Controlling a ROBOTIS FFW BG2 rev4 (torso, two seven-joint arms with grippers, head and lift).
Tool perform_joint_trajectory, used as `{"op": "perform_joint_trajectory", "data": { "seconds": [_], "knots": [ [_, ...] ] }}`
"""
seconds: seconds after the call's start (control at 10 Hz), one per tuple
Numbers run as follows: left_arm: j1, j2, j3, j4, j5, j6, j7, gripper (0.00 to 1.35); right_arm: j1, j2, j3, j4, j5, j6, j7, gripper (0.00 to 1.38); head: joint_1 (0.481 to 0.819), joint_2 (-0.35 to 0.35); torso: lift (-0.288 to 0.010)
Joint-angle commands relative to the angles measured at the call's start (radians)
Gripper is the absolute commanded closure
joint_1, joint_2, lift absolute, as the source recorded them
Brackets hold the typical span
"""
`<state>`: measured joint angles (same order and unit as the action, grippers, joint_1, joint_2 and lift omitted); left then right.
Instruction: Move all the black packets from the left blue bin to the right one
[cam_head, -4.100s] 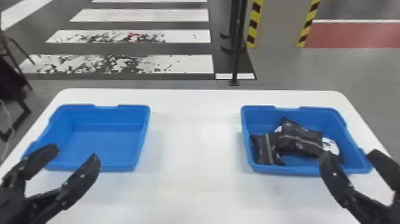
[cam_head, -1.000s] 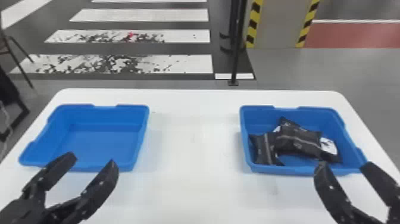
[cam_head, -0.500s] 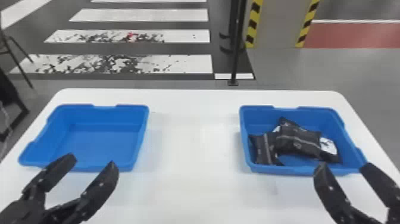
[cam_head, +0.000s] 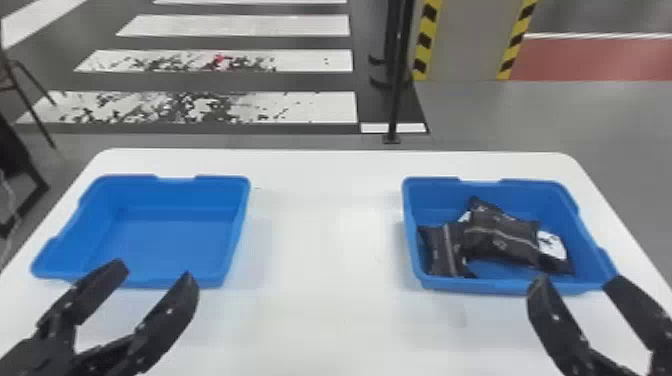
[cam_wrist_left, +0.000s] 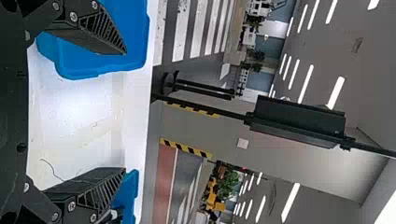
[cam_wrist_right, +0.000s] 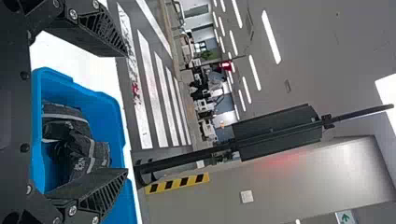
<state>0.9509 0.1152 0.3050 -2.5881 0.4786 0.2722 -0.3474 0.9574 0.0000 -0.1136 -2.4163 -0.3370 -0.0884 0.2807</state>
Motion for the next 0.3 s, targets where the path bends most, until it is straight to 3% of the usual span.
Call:
{"op": "perform_joint_trajectory", "data": {
  "seconds": [0.0, 0.2],
  "knots": [
    [0.001, 0.0, 0.0, 0.0, 0.0, 0.0, -0.001, 0.19, 0.002, 0.001, 0.0, 0.0, 0.0, 0.0, 0.0, 0.15, 0.695, 0.015, -0.185],
    [0.004, 0.0, 0.0, 0.0, 0.002, 0.0, -0.001, 0.19, 0.002, 0.001, 0.0, 0.0, 0.0, 0.0, 0.002, 0.15, 0.695, 0.016, -0.185]
  ]
}}
